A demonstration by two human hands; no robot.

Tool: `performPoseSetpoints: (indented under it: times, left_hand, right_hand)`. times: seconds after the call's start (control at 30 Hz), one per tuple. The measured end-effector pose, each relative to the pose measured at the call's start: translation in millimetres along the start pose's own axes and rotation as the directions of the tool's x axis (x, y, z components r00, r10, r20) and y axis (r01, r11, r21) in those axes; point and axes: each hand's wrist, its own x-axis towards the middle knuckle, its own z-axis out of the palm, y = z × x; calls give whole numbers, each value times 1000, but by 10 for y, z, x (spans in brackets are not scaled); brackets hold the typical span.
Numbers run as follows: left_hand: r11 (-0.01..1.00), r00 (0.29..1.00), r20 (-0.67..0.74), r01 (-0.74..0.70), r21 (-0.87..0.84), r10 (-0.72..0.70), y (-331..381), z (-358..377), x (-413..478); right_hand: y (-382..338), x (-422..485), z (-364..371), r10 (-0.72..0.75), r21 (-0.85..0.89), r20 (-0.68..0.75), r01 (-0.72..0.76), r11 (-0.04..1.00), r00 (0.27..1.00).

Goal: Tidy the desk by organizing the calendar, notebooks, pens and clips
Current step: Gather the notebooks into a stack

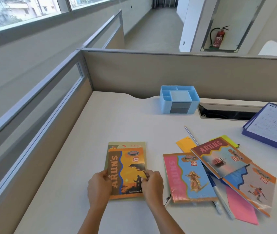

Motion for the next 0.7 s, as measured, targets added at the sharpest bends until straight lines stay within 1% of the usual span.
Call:
performPoseSetpoints:
  times: [0.1,0.2,0.23,0.3,0.37,0.43,0.47,0.53,0.63,0.7]
  left_hand:
    - [989,998,-39,-51,138,57,-39,34,24]
    - [972,994,-62,-74,224,90,-49,73,21]
    - [965,992,-68,-84,250,104,-43,78,13]
    - [954,988,-74,-108,280,134,-51,104,8]
    - [949,980,-83,-149,279,179,-45,137,-13]
    - [937,959,-96,-235,260,267,1,217,-70]
    - [927,944,-93,-286,243,316,43,278,-110]
    - [902,915,-65,-379,206,399,161,424,-242]
    - [859,867,68,-498,117,493,341,681,-495]
    - [839,830,183,-542,46,527,468,833,-657]
  right_hand:
    - [-4,6,17,-44,-56,7,45,997,999]
    - [14,21,-67,-106,-133,0,105,985,994]
    - [43,32,-133,-117,-160,-27,111,981,993]
    - [151,63,-327,-131,-262,-124,95,960,984]
    - [355,107,-542,-134,-370,-252,32,929,958]
    - [594,147,-744,-51,-409,-361,-109,906,931]
    - [701,154,-832,12,-405,-391,-184,895,920]
    - [850,149,-977,111,-375,-429,-288,881,897]
    - [917,130,-1085,243,-313,-408,-385,868,880]
    - [911,133,-1121,264,-273,-392,-385,881,881]
